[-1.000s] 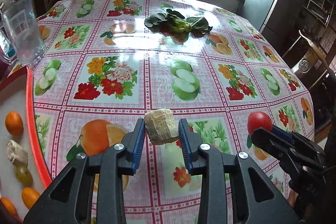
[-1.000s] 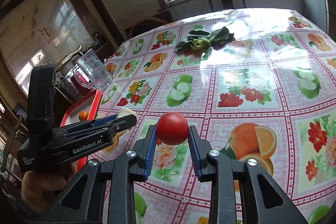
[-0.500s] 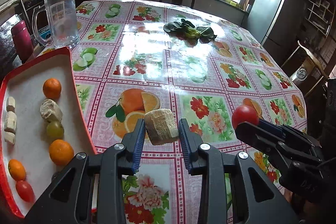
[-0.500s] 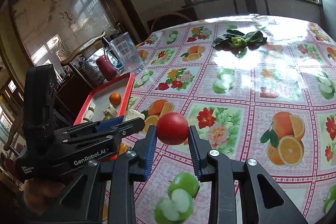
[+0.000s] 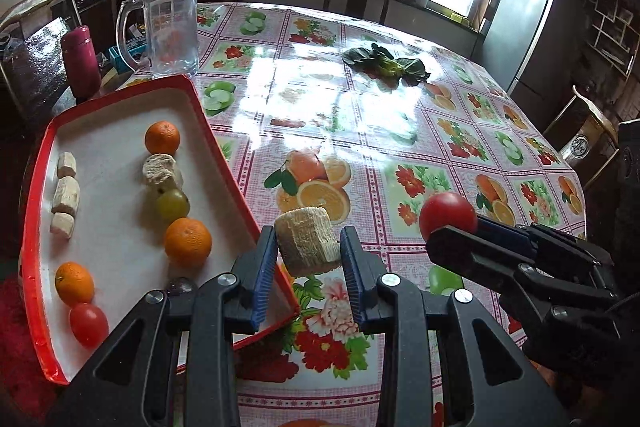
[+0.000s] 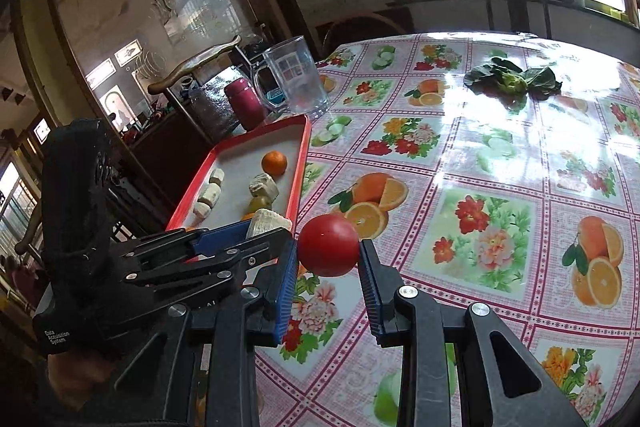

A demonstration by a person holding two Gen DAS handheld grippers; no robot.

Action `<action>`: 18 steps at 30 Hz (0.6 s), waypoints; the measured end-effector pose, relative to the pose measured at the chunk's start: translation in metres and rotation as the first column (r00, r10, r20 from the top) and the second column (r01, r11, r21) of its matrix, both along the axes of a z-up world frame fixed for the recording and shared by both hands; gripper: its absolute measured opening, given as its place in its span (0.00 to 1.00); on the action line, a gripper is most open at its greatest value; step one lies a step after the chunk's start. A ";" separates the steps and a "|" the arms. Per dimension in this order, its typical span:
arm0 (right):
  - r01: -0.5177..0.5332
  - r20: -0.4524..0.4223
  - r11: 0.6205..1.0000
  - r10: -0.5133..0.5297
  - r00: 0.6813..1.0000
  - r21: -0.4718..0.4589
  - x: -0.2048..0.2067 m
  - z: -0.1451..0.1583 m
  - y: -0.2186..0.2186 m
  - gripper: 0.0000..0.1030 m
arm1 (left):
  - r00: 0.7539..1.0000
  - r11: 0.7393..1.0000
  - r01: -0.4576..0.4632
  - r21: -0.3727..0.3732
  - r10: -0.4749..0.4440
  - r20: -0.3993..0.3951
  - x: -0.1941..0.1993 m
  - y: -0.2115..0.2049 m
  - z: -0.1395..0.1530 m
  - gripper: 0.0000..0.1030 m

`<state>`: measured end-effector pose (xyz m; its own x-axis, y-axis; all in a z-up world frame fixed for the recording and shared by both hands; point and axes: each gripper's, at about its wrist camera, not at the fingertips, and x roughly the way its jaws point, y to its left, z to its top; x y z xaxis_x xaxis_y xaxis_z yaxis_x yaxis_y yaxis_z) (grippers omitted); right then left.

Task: Organize fruits
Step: 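Carry the beige piece and tomato over the tray with both tools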

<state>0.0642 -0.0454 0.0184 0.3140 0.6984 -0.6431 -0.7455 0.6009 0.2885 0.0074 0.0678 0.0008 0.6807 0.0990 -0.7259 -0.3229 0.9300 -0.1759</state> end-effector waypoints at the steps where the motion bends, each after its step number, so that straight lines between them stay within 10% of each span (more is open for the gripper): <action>1: -0.007 0.000 1.000 0.007 1.000 -0.002 -0.002 0.000 0.003 0.30 | 1.000 1.000 -0.004 0.000 0.004 0.001 -0.003 0.002 0.000 0.29; 18: -0.103 -0.010 0.994 0.102 0.995 -0.041 -0.027 -0.010 0.045 0.30 | 0.997 0.997 -0.074 -0.028 0.074 0.003 -0.042 0.031 -0.008 0.29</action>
